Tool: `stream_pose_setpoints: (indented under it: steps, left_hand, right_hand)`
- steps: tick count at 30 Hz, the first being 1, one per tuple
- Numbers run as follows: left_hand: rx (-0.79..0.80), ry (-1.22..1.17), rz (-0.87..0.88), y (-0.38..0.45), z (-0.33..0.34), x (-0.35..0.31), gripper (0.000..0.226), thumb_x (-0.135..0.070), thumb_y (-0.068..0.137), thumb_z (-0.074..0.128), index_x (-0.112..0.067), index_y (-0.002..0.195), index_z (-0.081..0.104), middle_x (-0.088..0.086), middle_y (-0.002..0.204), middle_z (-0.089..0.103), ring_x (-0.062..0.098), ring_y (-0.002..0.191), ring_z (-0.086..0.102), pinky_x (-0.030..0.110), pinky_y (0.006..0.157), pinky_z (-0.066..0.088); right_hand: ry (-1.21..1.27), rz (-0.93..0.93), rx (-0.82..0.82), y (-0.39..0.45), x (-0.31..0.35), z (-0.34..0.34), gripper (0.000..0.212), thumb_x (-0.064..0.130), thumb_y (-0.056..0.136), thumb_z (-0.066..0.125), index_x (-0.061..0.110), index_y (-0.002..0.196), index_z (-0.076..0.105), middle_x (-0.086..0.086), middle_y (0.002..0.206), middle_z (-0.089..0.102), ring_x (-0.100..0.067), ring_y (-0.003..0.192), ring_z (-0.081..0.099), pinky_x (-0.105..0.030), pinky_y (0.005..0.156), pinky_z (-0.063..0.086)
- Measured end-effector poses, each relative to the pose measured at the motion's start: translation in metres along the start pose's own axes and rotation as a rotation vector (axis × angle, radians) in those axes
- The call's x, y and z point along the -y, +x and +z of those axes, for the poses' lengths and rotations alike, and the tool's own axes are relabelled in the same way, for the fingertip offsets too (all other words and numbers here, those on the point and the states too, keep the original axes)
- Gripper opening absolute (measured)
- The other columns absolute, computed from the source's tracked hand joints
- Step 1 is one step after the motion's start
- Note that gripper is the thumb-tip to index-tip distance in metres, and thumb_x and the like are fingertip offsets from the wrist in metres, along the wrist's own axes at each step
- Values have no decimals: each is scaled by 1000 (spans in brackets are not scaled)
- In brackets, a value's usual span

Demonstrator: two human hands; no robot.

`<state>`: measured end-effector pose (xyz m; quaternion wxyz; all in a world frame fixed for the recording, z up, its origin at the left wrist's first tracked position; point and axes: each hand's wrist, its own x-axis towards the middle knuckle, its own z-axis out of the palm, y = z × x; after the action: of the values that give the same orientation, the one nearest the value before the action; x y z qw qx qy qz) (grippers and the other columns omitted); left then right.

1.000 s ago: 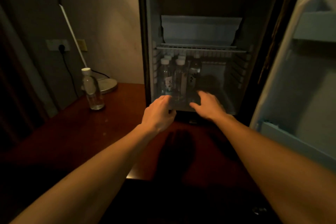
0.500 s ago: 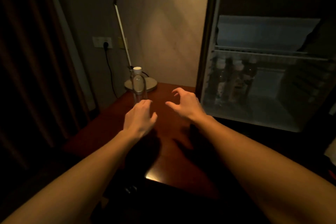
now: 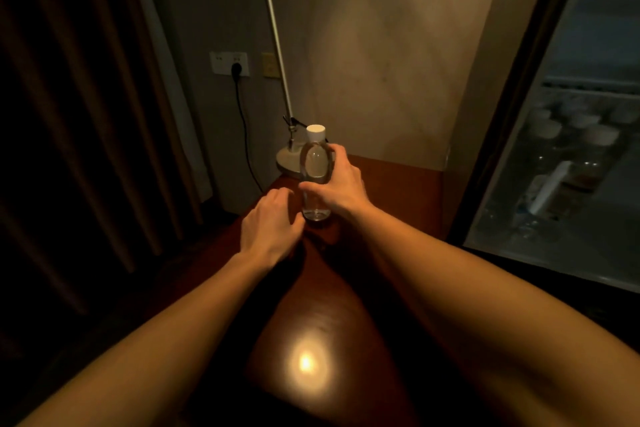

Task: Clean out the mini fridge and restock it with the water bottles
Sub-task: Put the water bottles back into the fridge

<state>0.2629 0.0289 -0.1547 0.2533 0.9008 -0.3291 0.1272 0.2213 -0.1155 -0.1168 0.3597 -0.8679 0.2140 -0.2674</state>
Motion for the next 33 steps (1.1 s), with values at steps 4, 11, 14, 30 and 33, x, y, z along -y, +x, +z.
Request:
stream_pose_setpoints:
  steps: [4,11,14,30,33]
  left_hand:
    - [0,-11,5,0,5,-5,42,-38,90,58,-22,128,50,-1,125,56,22,114,57,36,83,47]
    - [15,-84,45,-15,-4,-36,38,-39,87,61,-26,120,51,-3,121,56,23,111,57,34,76,43]
    - [29,-120,80,-36,-10,-68,43,-42,86,62,-27,124,49,-4,124,55,23,113,57,37,79,45]
    - [109,-271,439,-129,1,-268,37,-39,87,63,-25,119,50,-8,119,57,16,107,59,37,79,52]
    - [120,-272,471,-126,13,-300,38,-35,87,63,-23,119,50,-5,120,56,20,107,58,39,76,50]
  right_hand:
    - [11,-24,-63,2,-3,-3,63,30,68,81,27,120,46,-1,121,63,-24,115,57,-40,93,48]
    - [-13,-90,-79,-48,-16,-42,64,39,59,78,35,117,51,6,109,67,-15,102,63,-33,85,52]
    - [-10,-98,-109,-81,-29,-78,62,36,60,81,32,114,53,10,103,67,-9,95,63,-26,81,51]
    - [-134,27,-416,-211,-104,-282,65,36,61,86,21,117,56,1,105,68,-15,96,63,-29,82,52]
    - [-153,71,-484,-202,-122,-306,64,37,62,85,23,117,55,0,112,67,-18,103,62,-37,88,52]
